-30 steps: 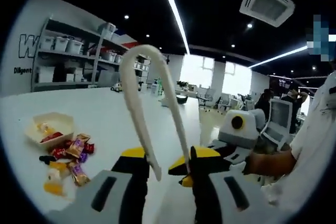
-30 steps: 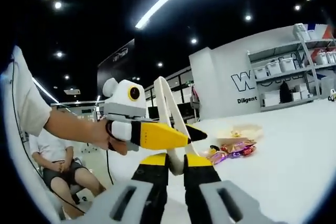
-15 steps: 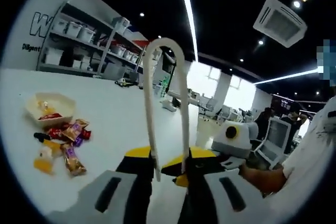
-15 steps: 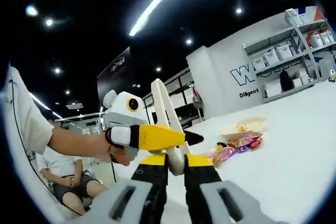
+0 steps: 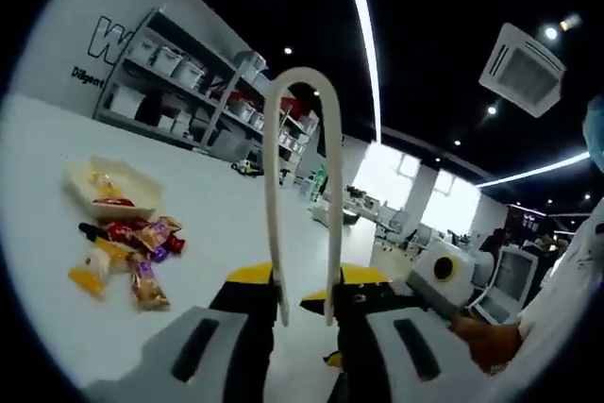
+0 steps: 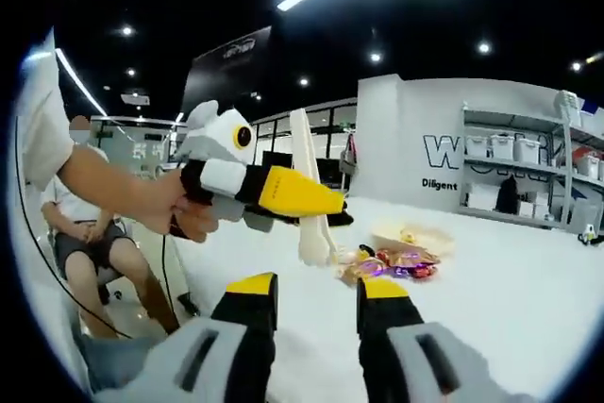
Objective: Place the target food into the container with the food tongs after gripping and lifting it, then release it inside without dropping or visibly crushing the food.
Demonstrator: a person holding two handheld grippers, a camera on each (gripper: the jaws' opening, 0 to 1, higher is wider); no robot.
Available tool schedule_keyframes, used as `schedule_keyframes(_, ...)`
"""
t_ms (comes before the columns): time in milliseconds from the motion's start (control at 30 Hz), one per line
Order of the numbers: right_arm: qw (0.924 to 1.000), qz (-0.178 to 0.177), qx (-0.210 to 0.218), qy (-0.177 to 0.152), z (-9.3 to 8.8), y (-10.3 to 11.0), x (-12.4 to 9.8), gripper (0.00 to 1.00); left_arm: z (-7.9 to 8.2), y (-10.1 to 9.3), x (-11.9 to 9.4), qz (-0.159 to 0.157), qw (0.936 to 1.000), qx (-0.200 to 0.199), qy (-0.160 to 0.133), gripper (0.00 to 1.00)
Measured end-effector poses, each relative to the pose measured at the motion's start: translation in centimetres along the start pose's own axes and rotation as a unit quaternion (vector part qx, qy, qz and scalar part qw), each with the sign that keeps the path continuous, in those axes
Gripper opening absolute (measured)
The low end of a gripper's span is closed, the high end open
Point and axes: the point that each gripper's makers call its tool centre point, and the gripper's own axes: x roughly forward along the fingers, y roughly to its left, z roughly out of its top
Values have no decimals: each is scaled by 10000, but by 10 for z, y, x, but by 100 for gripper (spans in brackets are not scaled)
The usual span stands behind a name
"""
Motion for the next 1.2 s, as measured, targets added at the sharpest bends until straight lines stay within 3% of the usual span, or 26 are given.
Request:
schedule_keyframes(67, 9999, -79, -15, 125, -5, -4, -4, 32, 3, 3, 1, 43, 9998, 203, -36, 23)
schedule_keyframes(100, 9993, -181, -75, 331, -11, -8, -7, 32, 4, 6, 2, 90, 9998, 191, -19, 23)
schedule_keyframes(200, 9981, -329, -62, 516, -19, -17, -13, 30, 6, 19, 6, 256, 9994, 233, -25, 23)
schedule_keyframes(267, 9986, -314, 30, 422, -17, -20, -17, 29, 12, 35, 8, 525, 9979, 355, -95, 23)
schedule_keyframes(400, 9985, -445, 32, 325, -13, -29, -23, 27, 19, 52, 20, 634, 9972, 348, -186, 23)
schedule_keyframes(467, 9984, -476, 72, 298, -12, -33, -26, 27, 26, 61, 24, 727, 9939, 772, -305, 23)
schedule_keyframes(733, 9979, -586, 213, 175, -10, -41, -41, 25, 28, 92, 43, 896, 9933, 634, -357, 24)
schedule_keyframes(967, 9965, -770, 147, 278, -16, -56, -44, 26, 32, 101, 54, 843, 9932, 601, -523, 25)
schedule_keyframes(1200, 9960, -772, 316, 327, -22, -60, -38, 31, 31, 115, 57, 932, 9917, 758, -452, 25)
